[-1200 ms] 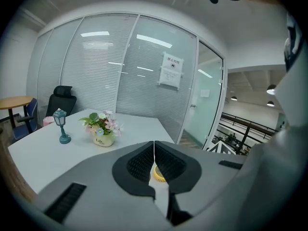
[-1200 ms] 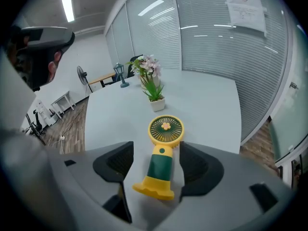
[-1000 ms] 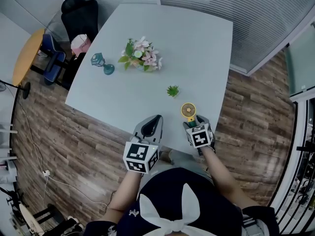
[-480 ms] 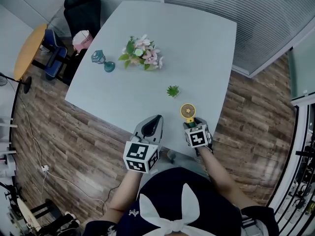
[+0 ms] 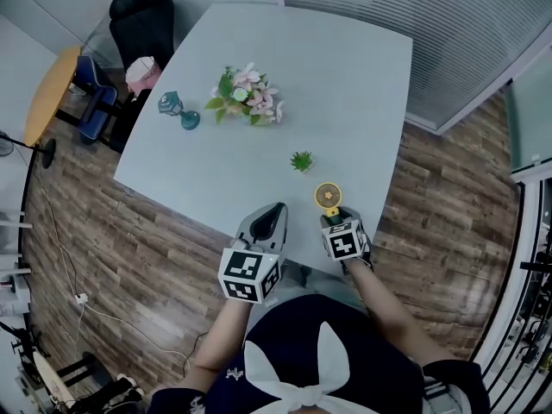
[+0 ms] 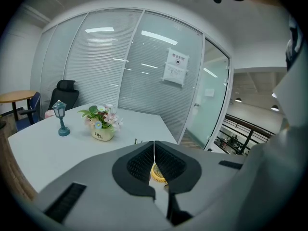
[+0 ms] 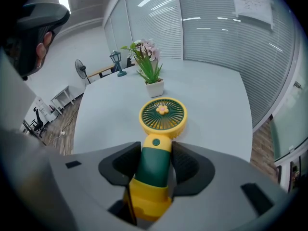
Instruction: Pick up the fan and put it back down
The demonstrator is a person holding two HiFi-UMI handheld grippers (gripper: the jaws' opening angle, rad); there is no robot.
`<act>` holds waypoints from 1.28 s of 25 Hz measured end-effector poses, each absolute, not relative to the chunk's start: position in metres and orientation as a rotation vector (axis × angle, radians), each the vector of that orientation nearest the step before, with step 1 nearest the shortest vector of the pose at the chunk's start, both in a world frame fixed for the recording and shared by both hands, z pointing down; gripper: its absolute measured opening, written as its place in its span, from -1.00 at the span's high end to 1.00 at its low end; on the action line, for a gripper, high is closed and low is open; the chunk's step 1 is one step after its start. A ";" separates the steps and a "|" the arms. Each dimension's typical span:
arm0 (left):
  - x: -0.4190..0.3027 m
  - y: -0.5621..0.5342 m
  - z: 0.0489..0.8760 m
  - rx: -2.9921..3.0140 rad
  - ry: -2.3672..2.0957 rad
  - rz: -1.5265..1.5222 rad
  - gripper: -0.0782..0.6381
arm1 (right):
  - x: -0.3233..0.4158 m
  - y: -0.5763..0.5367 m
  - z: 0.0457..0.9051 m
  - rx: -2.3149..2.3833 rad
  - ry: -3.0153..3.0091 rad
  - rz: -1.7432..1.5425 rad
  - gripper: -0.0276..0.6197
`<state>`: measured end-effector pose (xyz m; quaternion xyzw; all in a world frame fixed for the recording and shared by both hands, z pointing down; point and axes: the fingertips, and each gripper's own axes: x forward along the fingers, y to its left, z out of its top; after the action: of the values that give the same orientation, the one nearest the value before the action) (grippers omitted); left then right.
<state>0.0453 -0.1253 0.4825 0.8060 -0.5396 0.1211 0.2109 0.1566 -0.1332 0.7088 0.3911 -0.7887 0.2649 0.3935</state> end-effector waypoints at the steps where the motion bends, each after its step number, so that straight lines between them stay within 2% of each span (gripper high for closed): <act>1: 0.045 -0.125 0.483 2.237 -1.500 0.335 0.72 | 0.157 -0.133 0.709 0.990 -1.999 0.674 0.28; 32: 0.013 -0.158 0.478 2.282 -1.365 0.366 0.72 | 0.150 -0.148 0.666 1.037 -1.994 0.707 0.32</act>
<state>0.0130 -0.1584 0.4782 0.8279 -0.4954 0.1327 0.2268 0.1499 -0.1478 0.6660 0.4067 -0.7819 0.2772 0.3825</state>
